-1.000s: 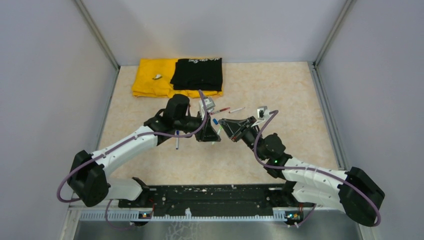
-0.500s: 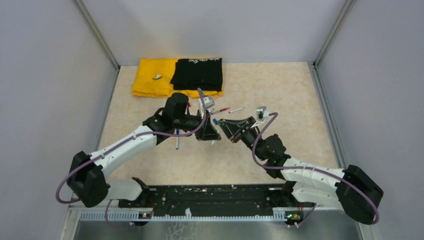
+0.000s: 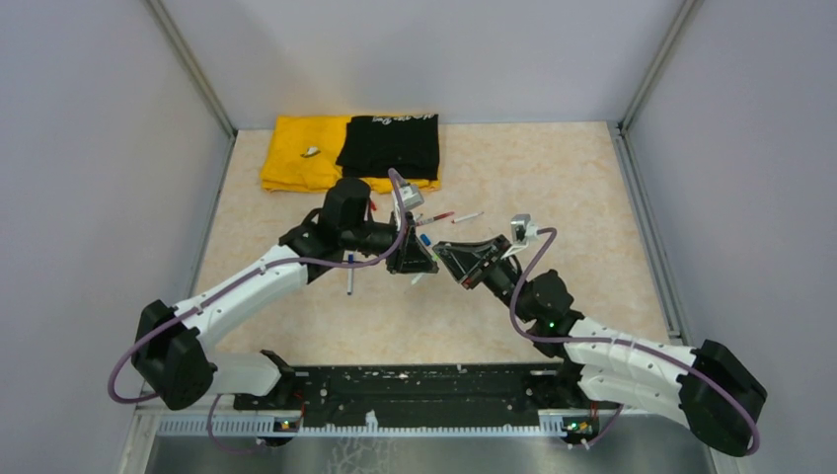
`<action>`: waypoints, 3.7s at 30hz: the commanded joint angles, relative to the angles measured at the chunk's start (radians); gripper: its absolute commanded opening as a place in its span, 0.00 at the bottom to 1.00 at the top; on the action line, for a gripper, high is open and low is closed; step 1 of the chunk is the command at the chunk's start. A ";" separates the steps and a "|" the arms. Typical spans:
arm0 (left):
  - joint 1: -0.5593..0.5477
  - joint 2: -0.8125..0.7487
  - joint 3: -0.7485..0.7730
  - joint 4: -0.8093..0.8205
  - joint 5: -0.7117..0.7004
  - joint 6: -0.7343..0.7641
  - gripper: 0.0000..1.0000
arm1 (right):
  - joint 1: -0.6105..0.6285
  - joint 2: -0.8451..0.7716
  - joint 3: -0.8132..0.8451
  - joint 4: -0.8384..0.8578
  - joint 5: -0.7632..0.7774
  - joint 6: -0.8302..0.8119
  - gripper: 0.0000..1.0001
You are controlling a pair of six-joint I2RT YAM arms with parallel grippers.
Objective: Insert the pens into the pen caps
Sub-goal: Press the pen cap onto the pen, then adjust the pen.
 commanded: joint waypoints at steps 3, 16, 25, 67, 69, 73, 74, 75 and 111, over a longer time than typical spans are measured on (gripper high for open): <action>0.066 -0.050 0.173 0.516 -0.218 0.013 0.00 | 0.149 -0.064 0.039 -0.615 -0.343 0.017 0.00; 0.048 -0.069 0.121 0.404 -0.091 0.053 0.00 | 0.124 -0.073 0.468 -0.784 0.003 -0.189 0.23; 0.047 -0.104 0.068 0.413 -0.148 0.029 0.00 | 0.123 -0.182 0.491 -0.730 0.090 -0.302 0.39; 0.047 -0.159 0.026 0.657 -0.013 -0.272 0.00 | 0.124 0.018 0.506 -0.303 -0.021 -0.413 0.04; 0.046 -0.159 0.026 0.657 -0.019 -0.272 0.00 | 0.123 0.019 0.508 -0.310 -0.023 -0.412 0.01; 0.047 -0.161 0.027 0.661 -0.025 -0.272 0.00 | 0.124 0.020 0.509 -0.314 -0.033 -0.410 0.00; 0.046 -0.160 0.027 0.662 -0.025 -0.272 0.00 | 0.124 0.020 0.510 -0.315 -0.037 -0.409 0.00; 0.046 -0.159 0.026 0.664 -0.027 -0.272 0.04 | 0.124 0.021 0.512 -0.318 -0.039 -0.407 0.00; 0.047 -0.185 -0.020 0.606 -0.047 -0.209 0.33 | 0.124 -0.018 0.540 -0.322 -0.046 -0.431 0.00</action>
